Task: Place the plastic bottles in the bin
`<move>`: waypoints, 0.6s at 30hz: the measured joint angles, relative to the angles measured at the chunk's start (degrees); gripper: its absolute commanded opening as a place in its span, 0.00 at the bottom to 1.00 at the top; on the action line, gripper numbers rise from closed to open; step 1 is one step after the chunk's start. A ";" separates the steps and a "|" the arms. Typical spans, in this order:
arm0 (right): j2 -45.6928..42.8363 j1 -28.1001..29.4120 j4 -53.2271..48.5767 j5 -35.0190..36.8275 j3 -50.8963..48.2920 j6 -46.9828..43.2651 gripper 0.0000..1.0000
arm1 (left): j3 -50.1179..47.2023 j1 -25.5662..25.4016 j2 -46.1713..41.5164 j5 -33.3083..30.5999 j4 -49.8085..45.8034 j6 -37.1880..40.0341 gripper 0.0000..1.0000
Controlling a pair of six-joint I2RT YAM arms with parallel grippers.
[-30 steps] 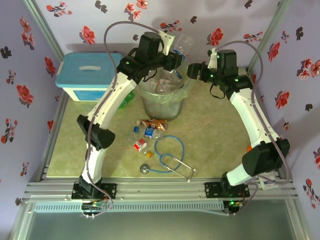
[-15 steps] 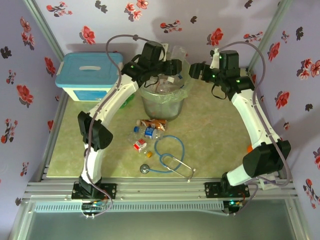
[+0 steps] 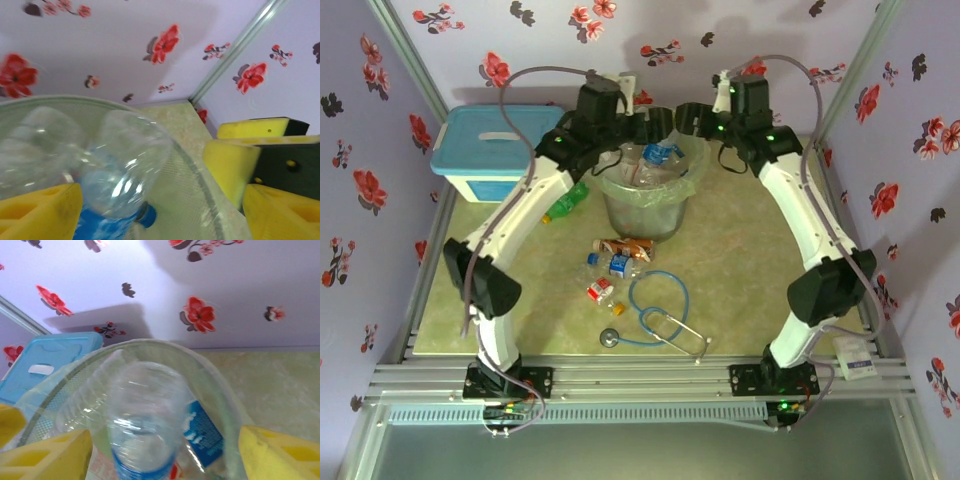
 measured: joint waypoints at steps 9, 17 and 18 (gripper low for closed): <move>7.52 4.17 -0.02 5.75 5.53 -2.03 0.66 | -19.04 11.43 -15.10 -8.66 1.05 3.04 0.76; 12.26 4.98 -3.32 7.28 10.54 -3.41 0.54 | -26.77 11.82 -14.12 -7.72 2.43 2.54 0.75; 12.35 5.22 -4.02 7.21 10.45 -3.48 0.54 | -27.17 11.82 -13.73 -7.30 2.60 2.21 0.75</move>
